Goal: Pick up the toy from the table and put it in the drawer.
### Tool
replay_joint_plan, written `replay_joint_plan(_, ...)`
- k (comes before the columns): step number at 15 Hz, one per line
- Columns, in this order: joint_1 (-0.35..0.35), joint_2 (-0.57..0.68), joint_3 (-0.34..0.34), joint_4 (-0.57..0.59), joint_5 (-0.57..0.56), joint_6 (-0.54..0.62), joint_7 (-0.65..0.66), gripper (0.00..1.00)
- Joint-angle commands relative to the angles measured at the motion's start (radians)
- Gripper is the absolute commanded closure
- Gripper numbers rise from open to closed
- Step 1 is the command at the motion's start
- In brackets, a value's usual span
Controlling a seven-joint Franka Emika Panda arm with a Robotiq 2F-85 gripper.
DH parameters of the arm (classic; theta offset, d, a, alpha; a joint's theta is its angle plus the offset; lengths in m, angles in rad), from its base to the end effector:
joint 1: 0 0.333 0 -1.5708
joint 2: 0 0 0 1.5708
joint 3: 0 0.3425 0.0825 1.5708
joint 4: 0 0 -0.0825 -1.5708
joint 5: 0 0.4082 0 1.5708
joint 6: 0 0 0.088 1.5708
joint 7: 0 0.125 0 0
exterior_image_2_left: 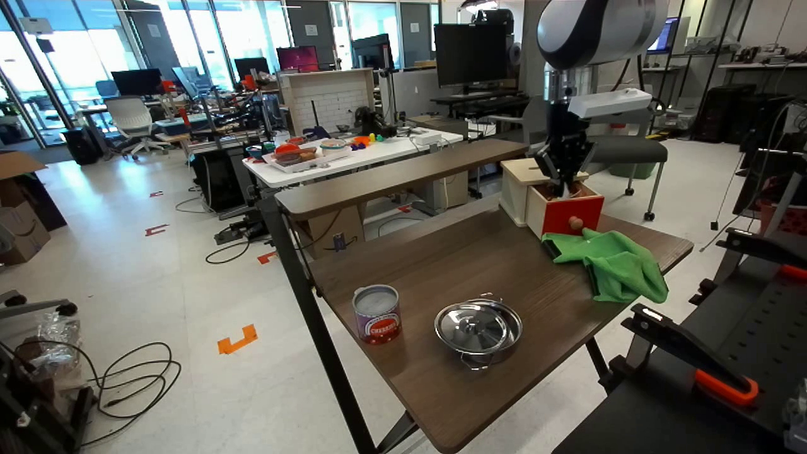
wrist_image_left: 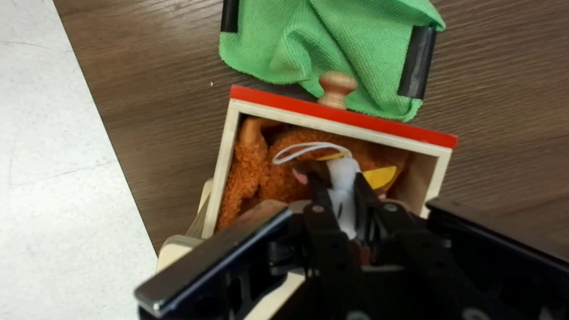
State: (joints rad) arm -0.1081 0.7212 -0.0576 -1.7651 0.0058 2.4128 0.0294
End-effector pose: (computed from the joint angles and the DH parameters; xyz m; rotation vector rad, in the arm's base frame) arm 0.6721 -0.1102 0.1320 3.0961 -0.2898 -0.1160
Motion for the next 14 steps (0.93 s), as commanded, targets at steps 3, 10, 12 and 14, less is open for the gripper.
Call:
replay_joint_plan(3, 0.022, -0.039, -0.004, -0.013, -0.009, 0.007, -0.005, 0.37)
replay_joint_plan(10, 0.038, -0.199, 0.02, -0.128, 0.001, 0.069, -0.038, 0.0)
replay_joint_plan(12, 0.039, -0.146, 0.015, -0.064, 0.002, 0.033, -0.025, 0.0)
replay_joint_plan(14, 0.045, -0.187, 0.021, -0.099, 0.002, 0.035, -0.031, 0.0)
